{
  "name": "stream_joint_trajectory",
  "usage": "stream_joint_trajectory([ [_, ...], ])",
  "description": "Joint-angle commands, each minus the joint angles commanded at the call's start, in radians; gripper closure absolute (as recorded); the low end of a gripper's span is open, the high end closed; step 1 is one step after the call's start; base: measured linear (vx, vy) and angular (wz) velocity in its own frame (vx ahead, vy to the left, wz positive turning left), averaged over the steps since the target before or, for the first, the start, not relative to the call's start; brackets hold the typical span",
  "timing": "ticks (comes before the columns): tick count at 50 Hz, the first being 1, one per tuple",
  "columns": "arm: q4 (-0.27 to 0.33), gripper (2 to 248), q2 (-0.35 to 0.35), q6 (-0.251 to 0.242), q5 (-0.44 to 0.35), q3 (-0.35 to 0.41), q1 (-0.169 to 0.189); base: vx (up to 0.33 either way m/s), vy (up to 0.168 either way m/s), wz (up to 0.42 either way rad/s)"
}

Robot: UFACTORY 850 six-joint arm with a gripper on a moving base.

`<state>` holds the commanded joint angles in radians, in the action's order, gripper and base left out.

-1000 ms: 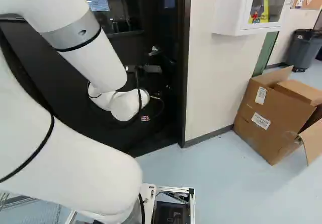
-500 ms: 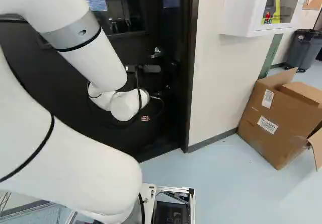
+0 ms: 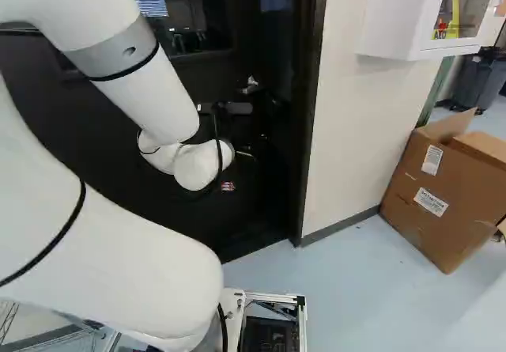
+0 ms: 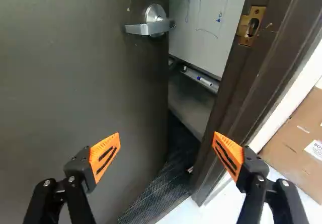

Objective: Open the door and move inside

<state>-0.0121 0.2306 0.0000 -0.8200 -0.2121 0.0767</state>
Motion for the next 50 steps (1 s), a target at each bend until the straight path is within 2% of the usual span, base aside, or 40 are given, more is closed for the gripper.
stream_joint_trajectory([
  [32,0.0,3,0.0,0.0,0.0,0.0,0.0,0.052,0.031,-0.005],
  [50,0.0,3,0.0,0.0,0.0,0.0,0.0,0.062,0.03,0.113],
])
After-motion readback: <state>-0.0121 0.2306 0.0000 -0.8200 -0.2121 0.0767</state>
